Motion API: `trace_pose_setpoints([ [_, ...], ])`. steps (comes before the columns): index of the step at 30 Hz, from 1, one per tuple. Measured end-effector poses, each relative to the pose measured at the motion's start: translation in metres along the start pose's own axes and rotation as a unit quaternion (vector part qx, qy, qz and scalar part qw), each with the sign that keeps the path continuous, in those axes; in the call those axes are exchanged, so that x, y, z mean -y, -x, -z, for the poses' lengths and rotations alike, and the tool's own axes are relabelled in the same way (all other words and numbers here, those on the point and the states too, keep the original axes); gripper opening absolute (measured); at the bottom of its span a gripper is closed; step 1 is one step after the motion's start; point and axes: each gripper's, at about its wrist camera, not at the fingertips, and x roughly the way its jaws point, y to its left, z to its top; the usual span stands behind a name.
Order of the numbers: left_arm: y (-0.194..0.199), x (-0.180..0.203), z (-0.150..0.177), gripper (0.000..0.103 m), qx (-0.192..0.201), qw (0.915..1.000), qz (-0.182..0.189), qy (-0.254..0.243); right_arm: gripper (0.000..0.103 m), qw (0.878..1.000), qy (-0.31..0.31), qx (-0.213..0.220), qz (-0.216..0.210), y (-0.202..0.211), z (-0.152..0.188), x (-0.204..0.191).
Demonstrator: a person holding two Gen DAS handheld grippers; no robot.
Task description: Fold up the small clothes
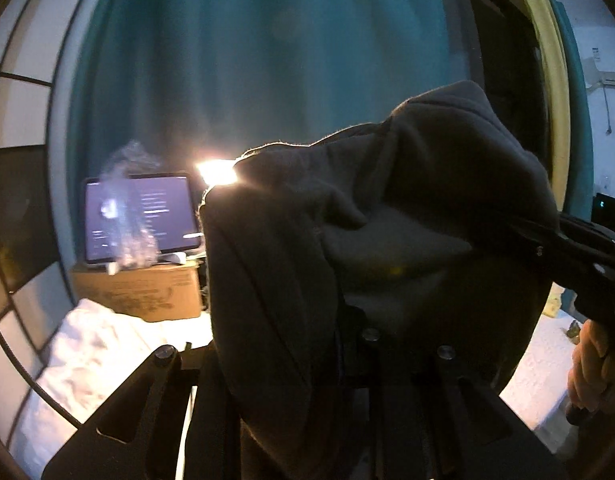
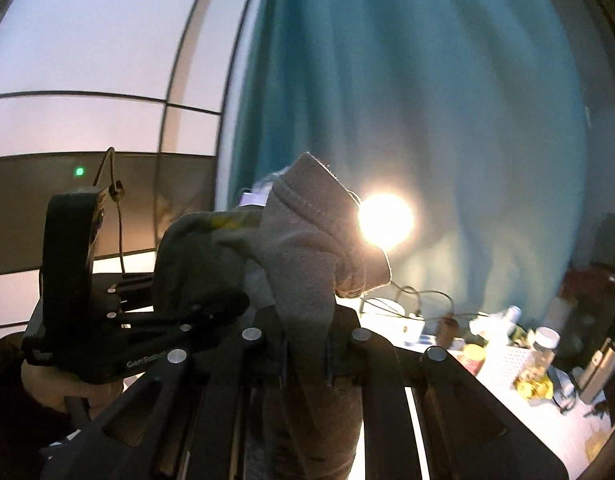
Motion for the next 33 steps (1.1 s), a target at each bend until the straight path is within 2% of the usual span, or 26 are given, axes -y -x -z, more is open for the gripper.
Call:
trace_pose_setpoints([
  [7,0.026,-0.021,0.007,0.019,0.0,0.9995,-0.031,0.001,0.014,0.999,0.011,0.001,-0.032,-0.005,-0.008,-0.035],
  [14,0.026,-0.035,0.017,0.019,-0.016,0.9989,-0.044,0.006,0.014,0.999,0.012,-0.011,-0.046,-0.019,-0.004,-0.054],
  [21,0.0,-0.042,0.022,0.019,-0.033,0.9988,-0.037,0.006,0.014,0.999,-0.018,-0.03,-0.035,-0.043,0.008,-0.037],
  [33,-0.06,-0.053,0.032,0.019,-0.087,0.996,-0.023,0.003,0.014,0.995,-0.065,-0.071,-0.022,-0.095,0.034,0.003],
])
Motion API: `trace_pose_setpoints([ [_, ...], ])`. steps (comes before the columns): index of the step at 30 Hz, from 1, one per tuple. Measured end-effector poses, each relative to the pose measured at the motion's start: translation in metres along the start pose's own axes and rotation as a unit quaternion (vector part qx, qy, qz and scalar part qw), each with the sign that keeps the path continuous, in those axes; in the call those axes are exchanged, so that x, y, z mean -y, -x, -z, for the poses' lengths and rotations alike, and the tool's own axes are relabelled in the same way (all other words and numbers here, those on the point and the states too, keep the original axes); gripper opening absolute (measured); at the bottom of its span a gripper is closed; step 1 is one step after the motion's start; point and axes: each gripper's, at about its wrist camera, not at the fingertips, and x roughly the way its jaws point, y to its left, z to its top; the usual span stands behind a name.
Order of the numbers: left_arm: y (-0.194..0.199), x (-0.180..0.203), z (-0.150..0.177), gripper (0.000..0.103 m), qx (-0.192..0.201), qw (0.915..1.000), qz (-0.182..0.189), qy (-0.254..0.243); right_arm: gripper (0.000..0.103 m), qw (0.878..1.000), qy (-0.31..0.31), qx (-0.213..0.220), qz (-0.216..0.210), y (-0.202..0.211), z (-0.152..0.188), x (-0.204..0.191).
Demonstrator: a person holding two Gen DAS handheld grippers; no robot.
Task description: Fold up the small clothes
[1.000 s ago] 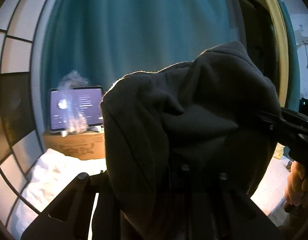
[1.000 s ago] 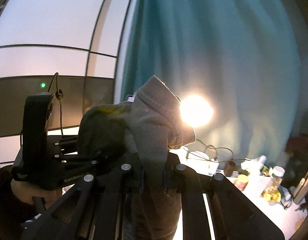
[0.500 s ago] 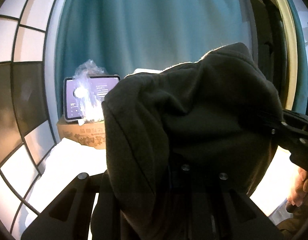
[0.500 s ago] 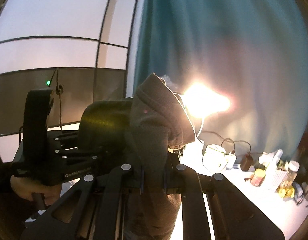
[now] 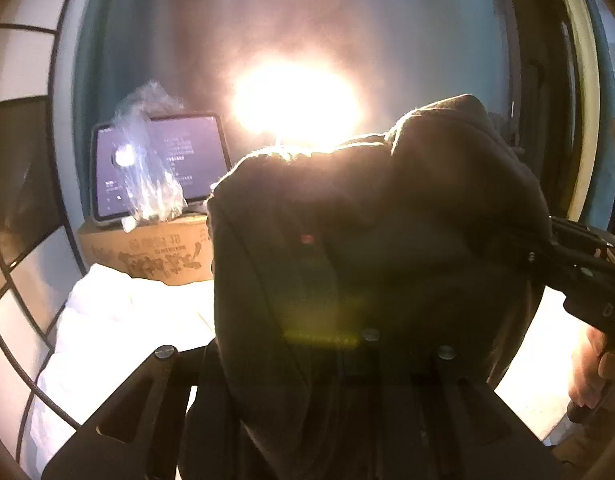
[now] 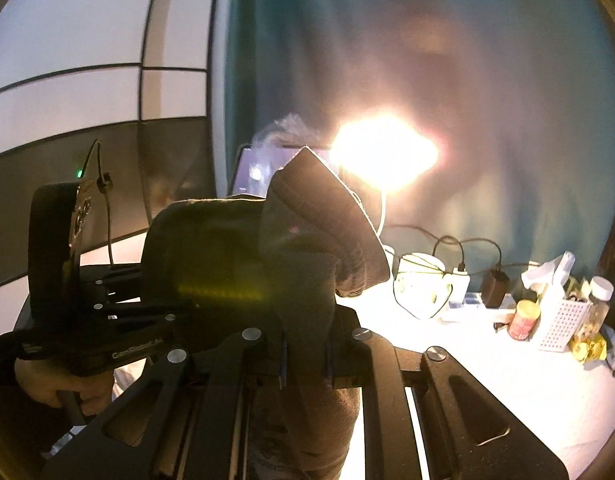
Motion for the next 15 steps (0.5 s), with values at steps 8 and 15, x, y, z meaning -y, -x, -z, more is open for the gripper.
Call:
trace_pose_setpoints([
  [8,-0.038,-0.011,0.009,0.019,-0.04,0.9992,0.005,0.008,0.014,0.999,-0.021,-0.034,-0.002,-0.043,0.01,0.022],
  [15,-0.066,-0.019,0.015,0.019,-0.071,0.9974,0.006,0.013,0.014,0.997,-0.034,-0.063,-0.005,-0.078,0.019,0.039],
])
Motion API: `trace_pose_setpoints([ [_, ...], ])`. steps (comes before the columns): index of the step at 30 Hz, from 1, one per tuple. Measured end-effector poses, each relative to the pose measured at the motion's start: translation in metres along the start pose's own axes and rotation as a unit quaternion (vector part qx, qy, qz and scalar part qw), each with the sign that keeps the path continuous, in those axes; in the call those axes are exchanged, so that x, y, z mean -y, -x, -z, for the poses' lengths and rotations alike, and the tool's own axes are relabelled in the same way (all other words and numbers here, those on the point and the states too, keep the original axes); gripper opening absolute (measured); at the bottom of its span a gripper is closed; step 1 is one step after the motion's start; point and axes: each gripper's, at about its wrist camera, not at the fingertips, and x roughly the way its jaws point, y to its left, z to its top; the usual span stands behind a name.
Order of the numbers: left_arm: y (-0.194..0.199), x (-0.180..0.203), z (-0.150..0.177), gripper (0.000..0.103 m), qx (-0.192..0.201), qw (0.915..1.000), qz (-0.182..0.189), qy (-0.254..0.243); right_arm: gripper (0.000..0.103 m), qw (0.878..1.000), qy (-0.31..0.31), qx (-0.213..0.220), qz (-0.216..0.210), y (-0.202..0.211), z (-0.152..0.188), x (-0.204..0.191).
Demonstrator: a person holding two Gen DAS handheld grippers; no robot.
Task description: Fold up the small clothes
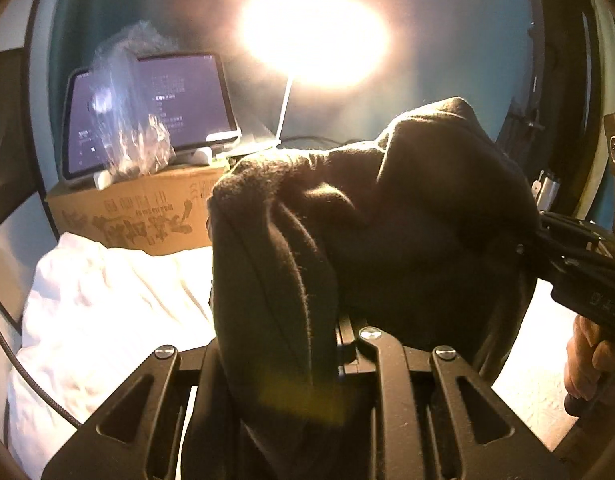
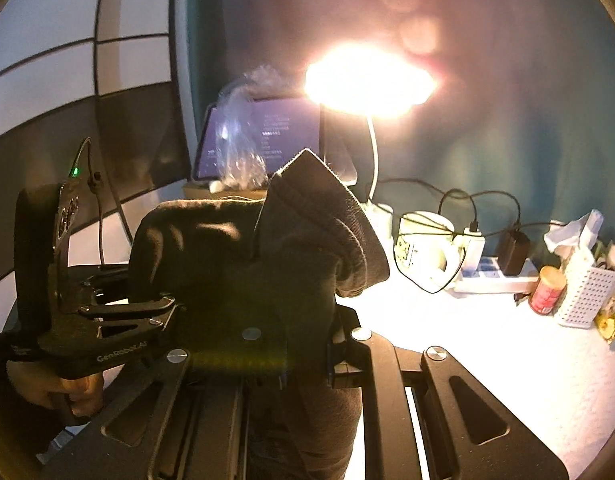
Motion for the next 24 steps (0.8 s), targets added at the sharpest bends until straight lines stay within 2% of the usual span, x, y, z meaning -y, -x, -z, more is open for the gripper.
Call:
trace_pose_setpoints([
  [24,-0.088,-0.026,0.014,0.02,-0.117,0.9925,-0.001,0.036,0.014,0.992,-0.068,-0.105,-0.018,-0.101,0.032,0.058],
])
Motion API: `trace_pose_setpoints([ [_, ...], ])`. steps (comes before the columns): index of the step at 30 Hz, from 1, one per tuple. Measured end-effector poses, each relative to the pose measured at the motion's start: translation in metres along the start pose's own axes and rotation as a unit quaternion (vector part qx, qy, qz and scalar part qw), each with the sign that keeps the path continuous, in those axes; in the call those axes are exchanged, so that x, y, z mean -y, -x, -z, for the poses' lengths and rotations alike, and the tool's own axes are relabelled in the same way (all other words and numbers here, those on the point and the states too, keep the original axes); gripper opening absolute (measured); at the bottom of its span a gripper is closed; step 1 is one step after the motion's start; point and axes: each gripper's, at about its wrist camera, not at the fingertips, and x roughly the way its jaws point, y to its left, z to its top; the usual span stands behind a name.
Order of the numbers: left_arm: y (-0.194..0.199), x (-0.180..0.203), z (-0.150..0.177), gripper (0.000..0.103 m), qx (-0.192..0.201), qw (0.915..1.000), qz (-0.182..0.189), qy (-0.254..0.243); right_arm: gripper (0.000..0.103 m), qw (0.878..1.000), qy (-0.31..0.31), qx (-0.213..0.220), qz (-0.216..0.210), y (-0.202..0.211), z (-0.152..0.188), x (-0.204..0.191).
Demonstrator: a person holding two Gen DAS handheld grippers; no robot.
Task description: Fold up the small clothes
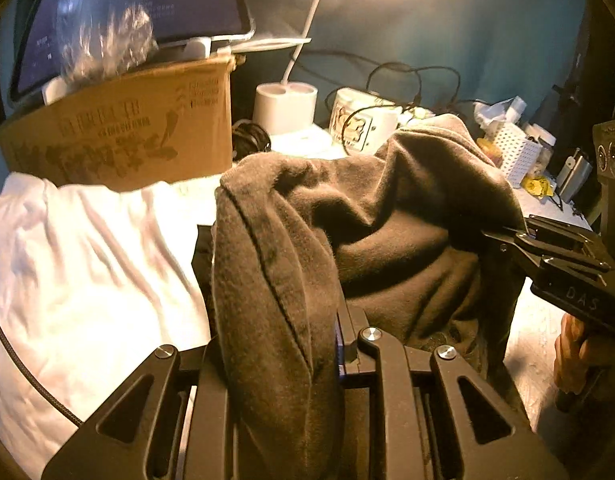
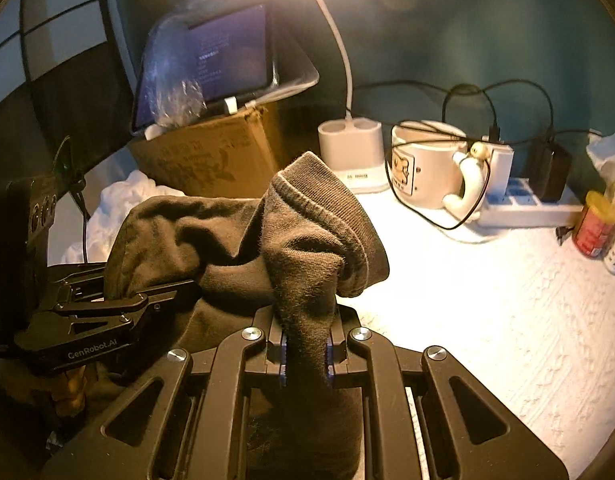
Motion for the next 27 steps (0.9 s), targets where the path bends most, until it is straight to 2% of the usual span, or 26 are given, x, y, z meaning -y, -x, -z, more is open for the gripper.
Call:
trace_pose_setpoints([
  [8,-0.024,-0.01,0.001,0.024,-0.034,0.9992,-0.004,0.022,0.017,0.999,-0.022,-0.036,-0.007,-0.03,0.006,0.018],
  [13,-0.035,-0.015,-0.001,0.026,-0.055,0.9979,-0.004,0.034,0.043,0.996,-0.055,-0.071,-0.011,-0.05,0.008,0.039],
  [14,-0.037,-0.017,-0.002,0.026,-0.059,0.9975,-0.001,0.038,0.044,0.995,-0.067,-0.078,-0.019,-0.054,0.008,0.044],
  [20,-0.04,-0.023,-0.014,0.027,-0.067,0.9964,0.005,0.051,0.045,0.988,-0.118,-0.085,-0.058,-0.067,-0.002,0.069],
  [27,-0.052,-0.03,-0.027,0.028,-0.069,0.997,-0.001,0.037,0.046,0.985,-0.141,-0.082,-0.064,-0.079,-0.008,0.093],
])
